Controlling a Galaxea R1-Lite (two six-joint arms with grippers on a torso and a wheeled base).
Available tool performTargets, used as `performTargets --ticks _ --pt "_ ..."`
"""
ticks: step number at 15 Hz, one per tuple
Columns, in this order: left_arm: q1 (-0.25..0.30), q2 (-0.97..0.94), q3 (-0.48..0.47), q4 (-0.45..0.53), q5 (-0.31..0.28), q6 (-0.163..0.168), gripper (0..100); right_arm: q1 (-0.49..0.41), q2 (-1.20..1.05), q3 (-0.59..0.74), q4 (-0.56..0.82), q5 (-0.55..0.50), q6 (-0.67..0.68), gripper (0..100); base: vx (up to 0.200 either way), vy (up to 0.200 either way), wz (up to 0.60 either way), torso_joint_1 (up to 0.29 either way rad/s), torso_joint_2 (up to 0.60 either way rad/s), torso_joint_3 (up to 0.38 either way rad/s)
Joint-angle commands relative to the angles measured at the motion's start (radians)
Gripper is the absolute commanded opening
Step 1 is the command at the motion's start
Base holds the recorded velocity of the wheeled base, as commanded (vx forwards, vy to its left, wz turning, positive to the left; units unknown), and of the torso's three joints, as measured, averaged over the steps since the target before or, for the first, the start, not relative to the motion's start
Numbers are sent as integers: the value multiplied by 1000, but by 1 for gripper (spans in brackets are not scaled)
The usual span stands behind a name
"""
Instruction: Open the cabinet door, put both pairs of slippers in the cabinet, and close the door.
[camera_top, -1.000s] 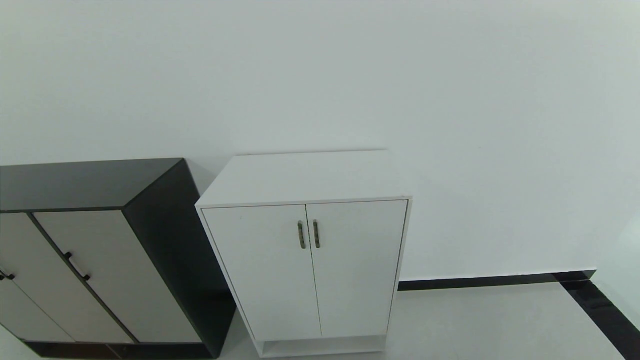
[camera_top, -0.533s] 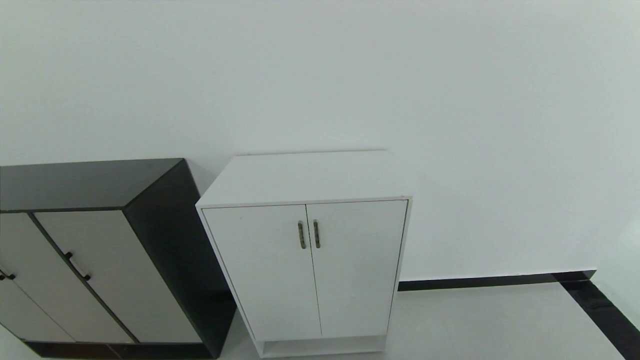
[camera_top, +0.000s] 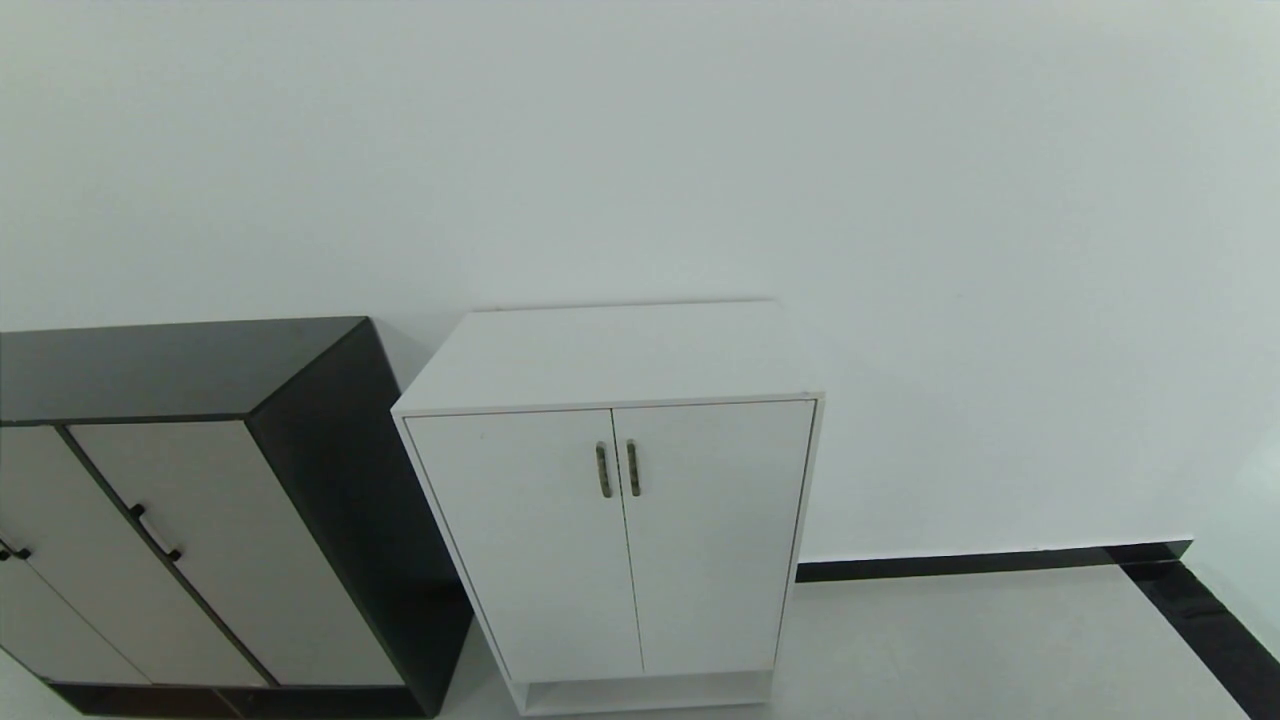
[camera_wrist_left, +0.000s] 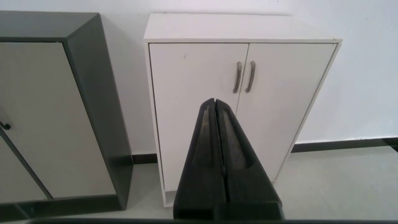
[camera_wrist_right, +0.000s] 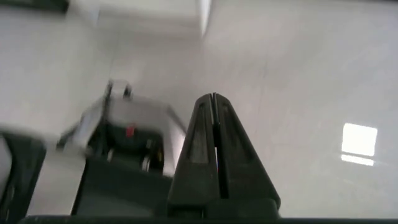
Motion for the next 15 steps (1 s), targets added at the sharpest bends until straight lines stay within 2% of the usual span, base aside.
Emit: performTargets --ticks 1,3,10,15 --pt "0 2 0 0 0 -1 0 -175 -261 0 -4 -4 5 0 0 0 0 0 0 0" --pt "0 0 0 0 0 -1 0 -216 -356 0 -4 -2 8 0 0 0 0 0 0 0" --pt "0 2 0 0 0 -2 0 -206 -542 0 -4 1 8 0 0 0 0 0 0 0" --pt "0 2 0 0 0 -2 0 -201 -554 0 -4 1 6 0 0 0 0 0 0 0"
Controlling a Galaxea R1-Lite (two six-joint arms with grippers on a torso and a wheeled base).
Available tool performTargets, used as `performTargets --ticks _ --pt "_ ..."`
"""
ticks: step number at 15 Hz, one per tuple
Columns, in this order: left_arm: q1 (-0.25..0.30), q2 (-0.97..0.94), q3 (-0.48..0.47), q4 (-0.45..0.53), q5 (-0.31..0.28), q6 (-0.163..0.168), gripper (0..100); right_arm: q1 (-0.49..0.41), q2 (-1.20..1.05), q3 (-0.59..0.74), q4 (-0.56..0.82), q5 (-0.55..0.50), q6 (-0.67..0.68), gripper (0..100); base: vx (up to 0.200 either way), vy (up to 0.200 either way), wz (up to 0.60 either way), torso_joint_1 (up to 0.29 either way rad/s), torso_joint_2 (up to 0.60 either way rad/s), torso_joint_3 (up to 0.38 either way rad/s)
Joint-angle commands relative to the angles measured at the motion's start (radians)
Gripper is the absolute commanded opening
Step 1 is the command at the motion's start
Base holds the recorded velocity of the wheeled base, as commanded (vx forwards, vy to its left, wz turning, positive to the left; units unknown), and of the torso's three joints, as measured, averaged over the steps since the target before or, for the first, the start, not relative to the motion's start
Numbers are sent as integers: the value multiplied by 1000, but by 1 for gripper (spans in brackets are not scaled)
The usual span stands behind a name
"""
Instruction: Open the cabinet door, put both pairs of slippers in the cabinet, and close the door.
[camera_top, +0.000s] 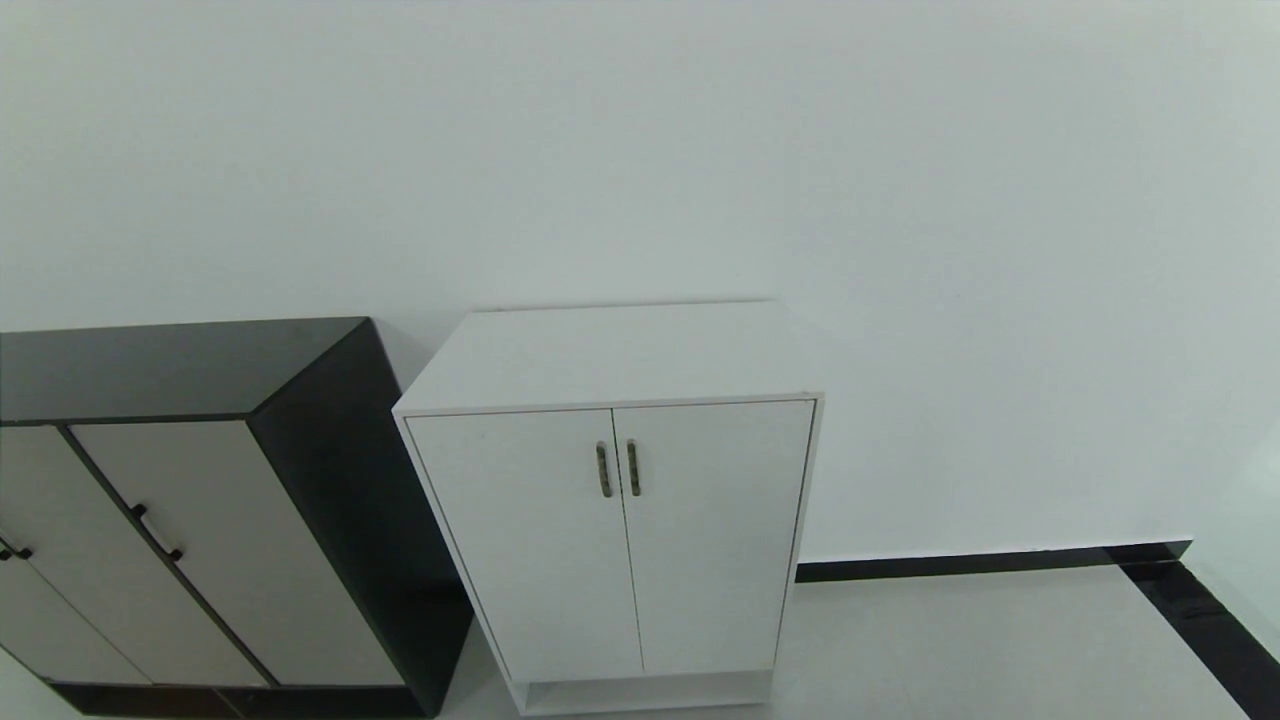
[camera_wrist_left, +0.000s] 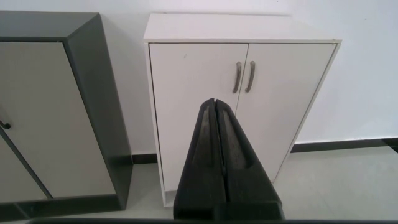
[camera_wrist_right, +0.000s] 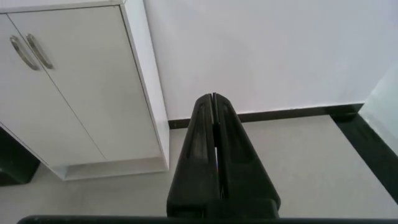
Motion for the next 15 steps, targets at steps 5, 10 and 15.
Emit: performTargets --ticks 5,10,15 --pt "0 2 0 0 0 -2 0 181 29 0 0 4 3 0 0 0 0 0 0 0" --pt "0 0 0 0 0 -2 0 95 -5 0 0 -2 3 0 0 0 0 0 0 0" --pt "0 2 0 0 0 -5 0 38 -35 0 0 2 9 0 0 0 0 0 0 0"
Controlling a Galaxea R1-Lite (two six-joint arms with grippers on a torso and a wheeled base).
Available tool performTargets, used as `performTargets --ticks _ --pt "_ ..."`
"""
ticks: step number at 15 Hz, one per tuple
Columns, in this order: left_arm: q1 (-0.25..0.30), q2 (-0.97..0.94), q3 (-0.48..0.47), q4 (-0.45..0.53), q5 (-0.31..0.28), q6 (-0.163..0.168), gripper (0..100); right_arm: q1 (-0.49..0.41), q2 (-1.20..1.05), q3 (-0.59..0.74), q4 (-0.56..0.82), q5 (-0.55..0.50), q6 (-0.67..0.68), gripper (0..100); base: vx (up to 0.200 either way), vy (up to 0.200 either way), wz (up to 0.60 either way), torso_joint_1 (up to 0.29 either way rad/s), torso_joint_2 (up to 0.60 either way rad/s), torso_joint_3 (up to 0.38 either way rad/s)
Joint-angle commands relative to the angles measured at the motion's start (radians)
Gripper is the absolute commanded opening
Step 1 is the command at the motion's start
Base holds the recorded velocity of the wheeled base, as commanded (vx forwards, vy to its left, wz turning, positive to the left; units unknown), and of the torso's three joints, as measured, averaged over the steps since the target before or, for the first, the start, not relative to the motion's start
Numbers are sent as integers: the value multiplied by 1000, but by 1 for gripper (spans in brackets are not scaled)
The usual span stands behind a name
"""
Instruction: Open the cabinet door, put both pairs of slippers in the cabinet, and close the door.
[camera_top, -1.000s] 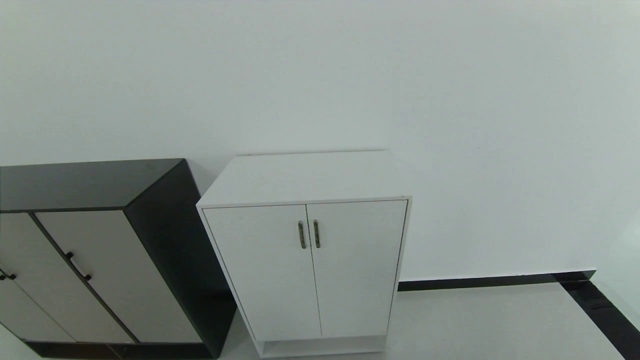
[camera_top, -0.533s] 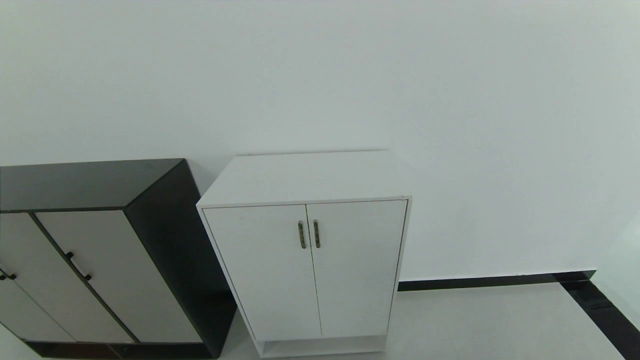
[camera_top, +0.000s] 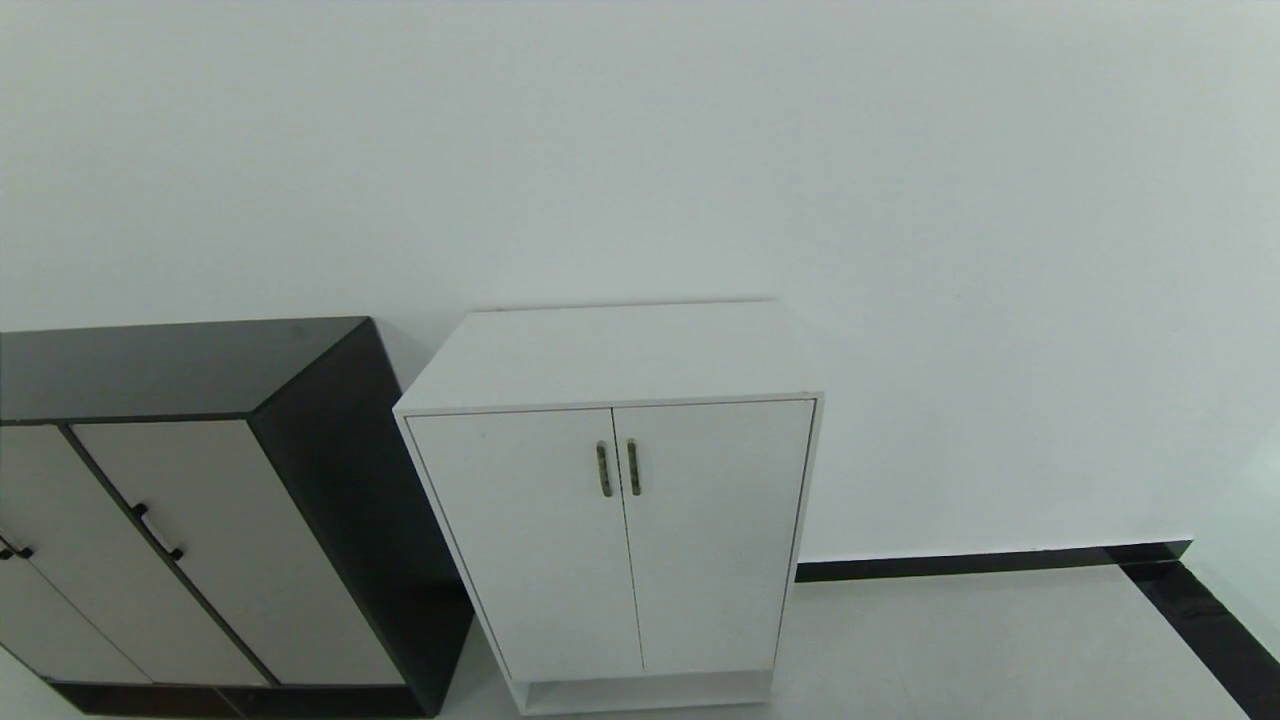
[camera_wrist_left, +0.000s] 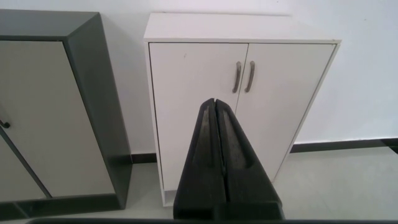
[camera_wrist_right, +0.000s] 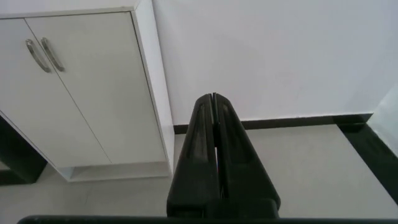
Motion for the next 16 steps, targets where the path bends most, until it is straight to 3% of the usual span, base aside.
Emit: performTargets --ticks 1,16 --pt "0 2 0 0 1 -2 0 42 -44 0 0 8 1 0 0 0 0 0 0 0" --pt "0 0 0 -2 4 -11 0 34 -68 0 0 6 -2 0 0 0 0 0 0 0"
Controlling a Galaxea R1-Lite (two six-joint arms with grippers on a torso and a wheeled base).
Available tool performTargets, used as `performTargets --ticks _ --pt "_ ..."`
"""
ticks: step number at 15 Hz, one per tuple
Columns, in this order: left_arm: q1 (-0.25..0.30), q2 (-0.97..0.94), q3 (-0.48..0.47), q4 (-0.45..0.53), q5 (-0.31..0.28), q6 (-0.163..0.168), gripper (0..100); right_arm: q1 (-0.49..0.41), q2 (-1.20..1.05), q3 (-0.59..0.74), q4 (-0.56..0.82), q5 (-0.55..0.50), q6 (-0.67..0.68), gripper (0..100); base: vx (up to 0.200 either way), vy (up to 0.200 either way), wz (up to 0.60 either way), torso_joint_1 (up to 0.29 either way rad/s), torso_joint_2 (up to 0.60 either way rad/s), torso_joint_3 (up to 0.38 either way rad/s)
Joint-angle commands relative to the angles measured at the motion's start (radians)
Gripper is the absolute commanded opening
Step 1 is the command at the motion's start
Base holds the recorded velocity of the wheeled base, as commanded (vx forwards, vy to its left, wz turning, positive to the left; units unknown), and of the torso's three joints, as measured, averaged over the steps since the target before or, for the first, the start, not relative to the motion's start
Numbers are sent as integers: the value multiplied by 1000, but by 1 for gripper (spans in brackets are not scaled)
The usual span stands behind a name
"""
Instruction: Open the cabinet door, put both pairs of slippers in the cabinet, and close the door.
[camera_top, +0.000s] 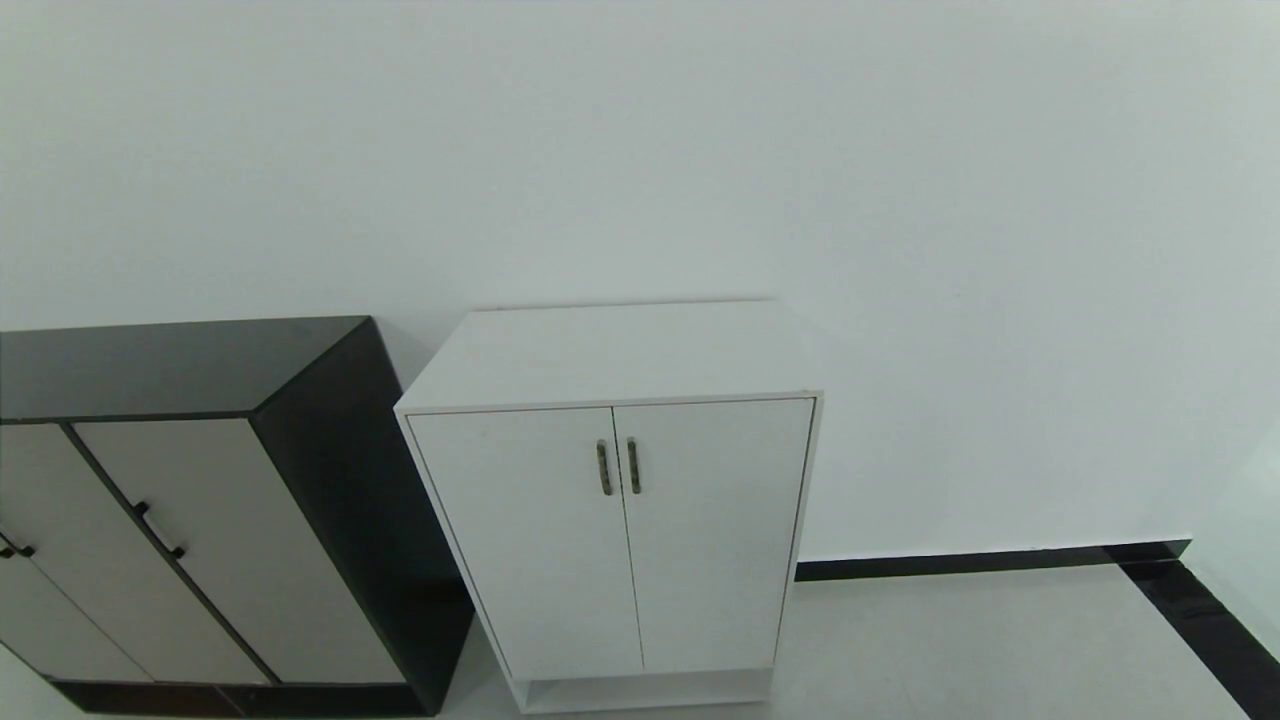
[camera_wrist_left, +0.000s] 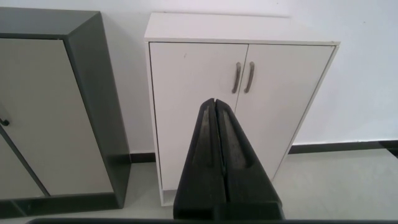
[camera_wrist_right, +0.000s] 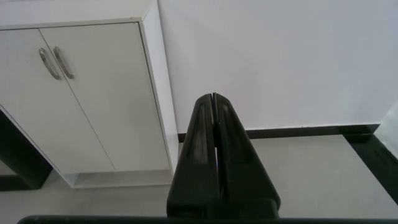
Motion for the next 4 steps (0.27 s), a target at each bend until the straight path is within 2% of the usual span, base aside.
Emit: performTargets --ticks 1,4 --pt "0 2 0 0 0 0 0 0 0 0 1 1 0 0 0 0 0 0 0 0" --pt "0 0 0 0 0 0 0 0 0 0 1 -1 -2 0 0 0 0 0 0 0"
